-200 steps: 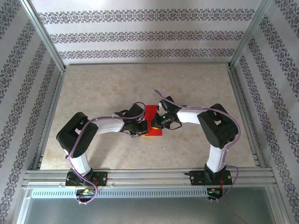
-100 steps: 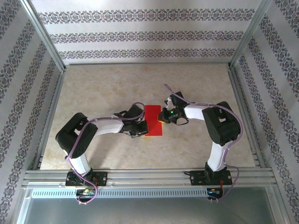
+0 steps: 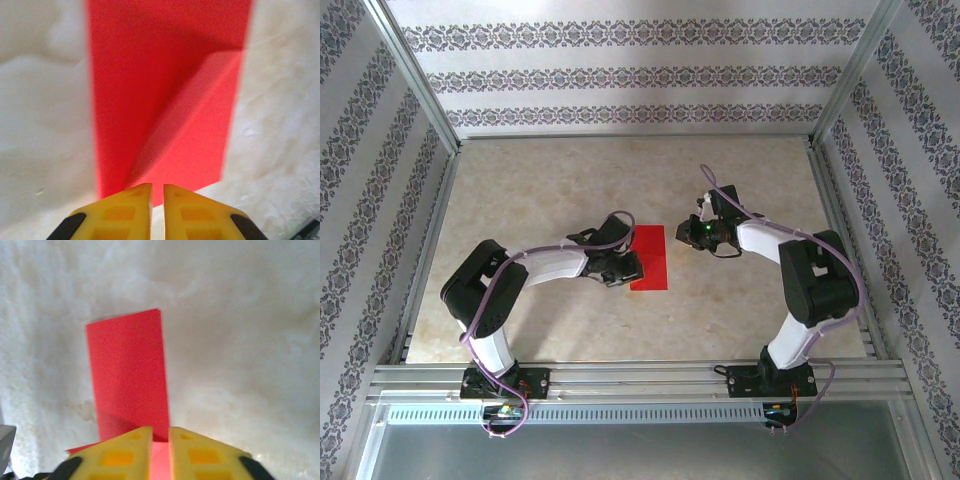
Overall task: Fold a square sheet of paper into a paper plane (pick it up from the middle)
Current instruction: Fold the triangle a second time at the center of the table, then pick up the paper from the center of the table.
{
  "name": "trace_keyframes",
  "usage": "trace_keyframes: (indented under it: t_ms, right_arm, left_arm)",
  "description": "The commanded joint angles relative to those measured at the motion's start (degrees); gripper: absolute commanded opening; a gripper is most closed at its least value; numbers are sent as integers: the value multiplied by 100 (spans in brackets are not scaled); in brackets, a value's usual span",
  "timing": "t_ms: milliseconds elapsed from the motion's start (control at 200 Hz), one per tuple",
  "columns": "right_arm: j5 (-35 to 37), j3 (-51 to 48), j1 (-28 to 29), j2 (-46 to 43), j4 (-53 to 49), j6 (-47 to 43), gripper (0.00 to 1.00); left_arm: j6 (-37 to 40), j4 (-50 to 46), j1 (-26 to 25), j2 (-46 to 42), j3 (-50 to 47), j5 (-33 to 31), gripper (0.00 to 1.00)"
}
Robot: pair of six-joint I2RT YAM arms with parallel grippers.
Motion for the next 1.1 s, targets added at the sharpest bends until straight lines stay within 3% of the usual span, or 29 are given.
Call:
trace_keyframes:
  t_ms: [0, 110, 255, 560, 1094]
  right_arm:
    - [-74, -350, 22, -244, 38, 416, 26]
    - [-175, -565, 162, -338, 196, 882, 36]
    - [-189, -679, 446, -313, 412, 1361, 39]
    - [-108, -556, 791, -17, 461, 1766, 38]
    - [362, -155, 1101, 368, 145, 2195, 33]
  left_arm:
    - [249, -117, 49, -199, 347, -192, 15]
    - [245, -158, 166, -43, 433, -401, 16]
    - [215, -59, 287, 289, 517, -486, 13]
    - [-3, 161, 376, 685, 455, -745, 9]
    - [-388, 320, 398, 794, 61, -657, 8]
